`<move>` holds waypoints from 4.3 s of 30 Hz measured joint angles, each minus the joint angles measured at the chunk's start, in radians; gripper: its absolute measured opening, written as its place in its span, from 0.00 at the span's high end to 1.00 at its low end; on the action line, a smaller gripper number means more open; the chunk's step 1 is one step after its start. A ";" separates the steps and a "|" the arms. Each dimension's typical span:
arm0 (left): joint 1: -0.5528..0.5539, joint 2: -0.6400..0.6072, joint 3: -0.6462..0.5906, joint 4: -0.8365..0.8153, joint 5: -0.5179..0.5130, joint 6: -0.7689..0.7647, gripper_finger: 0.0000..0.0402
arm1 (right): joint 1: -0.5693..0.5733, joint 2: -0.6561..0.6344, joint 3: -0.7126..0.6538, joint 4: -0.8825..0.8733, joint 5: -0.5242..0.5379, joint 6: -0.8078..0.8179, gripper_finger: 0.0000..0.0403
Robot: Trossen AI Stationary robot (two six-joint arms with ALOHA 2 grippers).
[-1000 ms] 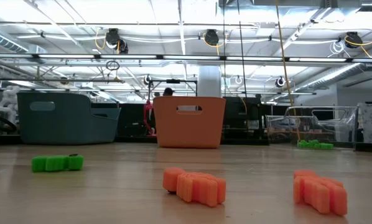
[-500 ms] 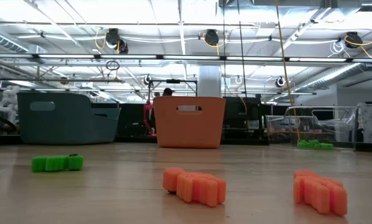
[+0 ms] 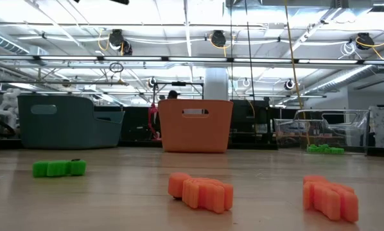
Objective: Sort Halloween decoration
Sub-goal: Put the green skeleton toy into the transparent bin, then put the orange skeleton toy into the blue bin
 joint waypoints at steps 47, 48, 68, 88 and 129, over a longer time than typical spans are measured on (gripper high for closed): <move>0.226 0.000 0.000 0.118 0.469 0.025 0.55 | -1.027 0.501 -0.193 -0.106 -0.628 -0.057 0.98; 0.226 0.000 0.000 0.118 0.469 0.025 0.55 | -1.027 0.502 -0.233 -0.073 -0.629 -0.045 0.98; 0.226 0.000 0.000 0.050 0.471 0.024 0.55 | -1.062 0.502 -0.599 0.287 -0.665 0.053 0.88; 0.150 0.000 0.000 0.042 0.691 0.016 0.55 | -1.031 0.208 -0.378 -0.022 -0.656 0.110 0.50; -0.219 0.672 0.115 0.432 0.983 0.349 0.62 | 0.048 0.222 -0.378 0.736 -0.526 0.416 0.50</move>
